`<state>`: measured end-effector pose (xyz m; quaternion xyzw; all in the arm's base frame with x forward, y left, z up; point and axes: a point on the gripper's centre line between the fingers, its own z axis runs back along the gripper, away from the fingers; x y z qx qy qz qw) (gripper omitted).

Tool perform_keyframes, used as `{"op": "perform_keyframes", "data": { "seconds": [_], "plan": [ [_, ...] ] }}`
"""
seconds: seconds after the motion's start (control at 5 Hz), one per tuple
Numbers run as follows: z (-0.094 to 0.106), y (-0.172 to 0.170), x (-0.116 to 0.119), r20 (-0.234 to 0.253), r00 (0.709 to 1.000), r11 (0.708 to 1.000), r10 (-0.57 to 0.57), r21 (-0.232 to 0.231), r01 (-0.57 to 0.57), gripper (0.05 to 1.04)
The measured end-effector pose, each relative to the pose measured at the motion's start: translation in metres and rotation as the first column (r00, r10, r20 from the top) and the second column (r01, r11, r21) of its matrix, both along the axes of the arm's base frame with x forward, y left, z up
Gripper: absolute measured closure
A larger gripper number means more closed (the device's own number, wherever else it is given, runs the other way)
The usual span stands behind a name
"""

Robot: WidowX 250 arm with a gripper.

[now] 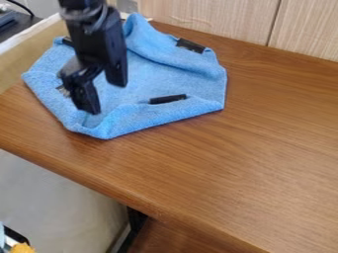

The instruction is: Unfold cloth from top to bottom

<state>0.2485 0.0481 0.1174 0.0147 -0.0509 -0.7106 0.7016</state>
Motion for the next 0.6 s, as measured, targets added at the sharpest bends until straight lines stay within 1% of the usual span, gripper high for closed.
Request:
{"op": "perform_keyframes", "data": {
  "seconds": [0.2, 0.4, 0.6],
  "plan": [
    [0.015, -0.004, 0.007, 0.039, 0.999, 1.000, -0.014, 0.013, 0.014, 0.084],
    [0.006, -0.007, 0.017, -0.001, 0.999, 0.999, -0.048, 0.020, 0.048, 0.084],
    [0.006, -0.007, 0.017, -0.003, 0.999, 0.998, -0.051, 0.023, 0.051, 0.084]
  ]
}}
